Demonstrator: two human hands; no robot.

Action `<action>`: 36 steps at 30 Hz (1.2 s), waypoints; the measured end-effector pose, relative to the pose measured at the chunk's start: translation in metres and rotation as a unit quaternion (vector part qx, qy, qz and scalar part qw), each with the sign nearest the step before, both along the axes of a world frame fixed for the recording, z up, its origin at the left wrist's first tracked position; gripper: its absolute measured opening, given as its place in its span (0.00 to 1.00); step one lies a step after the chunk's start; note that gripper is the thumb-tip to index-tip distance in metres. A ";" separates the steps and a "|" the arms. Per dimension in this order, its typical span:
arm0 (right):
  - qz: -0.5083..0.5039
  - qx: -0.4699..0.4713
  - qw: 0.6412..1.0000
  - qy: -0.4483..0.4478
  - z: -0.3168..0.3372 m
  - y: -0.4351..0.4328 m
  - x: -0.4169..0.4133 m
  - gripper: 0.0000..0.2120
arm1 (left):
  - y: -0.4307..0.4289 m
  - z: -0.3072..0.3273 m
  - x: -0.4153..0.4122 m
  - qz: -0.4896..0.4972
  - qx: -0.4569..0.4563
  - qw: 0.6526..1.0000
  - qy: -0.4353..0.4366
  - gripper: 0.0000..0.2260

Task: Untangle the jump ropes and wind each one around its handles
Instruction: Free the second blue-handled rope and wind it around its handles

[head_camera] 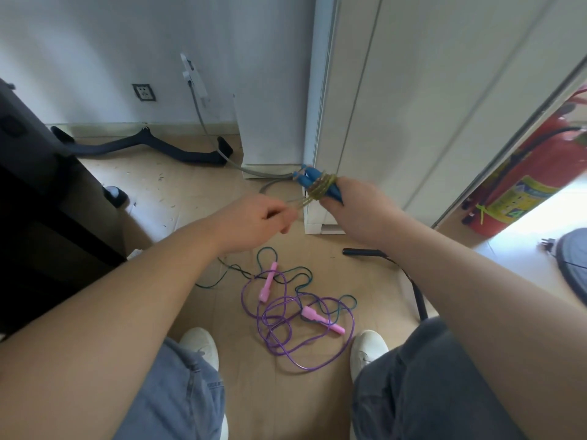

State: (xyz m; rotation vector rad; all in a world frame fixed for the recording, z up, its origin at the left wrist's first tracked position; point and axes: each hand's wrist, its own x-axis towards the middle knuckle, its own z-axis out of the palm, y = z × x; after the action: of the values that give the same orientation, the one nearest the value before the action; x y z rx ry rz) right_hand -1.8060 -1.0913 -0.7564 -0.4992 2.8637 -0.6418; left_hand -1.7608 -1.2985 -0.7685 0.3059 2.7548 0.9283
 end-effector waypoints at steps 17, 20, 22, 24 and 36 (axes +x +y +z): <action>0.270 -0.096 0.948 -0.140 0.014 -0.018 0.042 0.04 | -0.009 0.002 -0.010 0.092 0.082 0.992 -0.025 0.19; 0.161 -0.203 0.955 -0.142 0.011 -0.018 0.035 0.04 | -0.002 0.001 -0.011 0.152 0.080 0.984 -0.049 0.14; 0.083 -0.210 0.970 -0.093 0.008 -0.019 0.027 0.04 | 0.003 0.000 -0.007 0.167 0.051 0.984 0.012 0.16; 0.014 -0.159 0.987 -0.025 0.001 -0.016 0.014 0.08 | 0.007 0.003 -0.005 0.091 -0.012 0.995 0.027 0.17; 0.223 0.197 0.951 -0.084 -0.032 -0.019 0.017 0.10 | -0.002 0.006 -0.009 -0.077 -0.167 0.970 0.162 0.22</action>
State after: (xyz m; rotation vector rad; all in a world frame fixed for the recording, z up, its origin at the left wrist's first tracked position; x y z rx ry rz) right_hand -1.7894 -1.1104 -0.7880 -0.9256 2.4901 -0.0298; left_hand -1.7697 -1.3007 -0.7622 0.6491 3.0569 0.3929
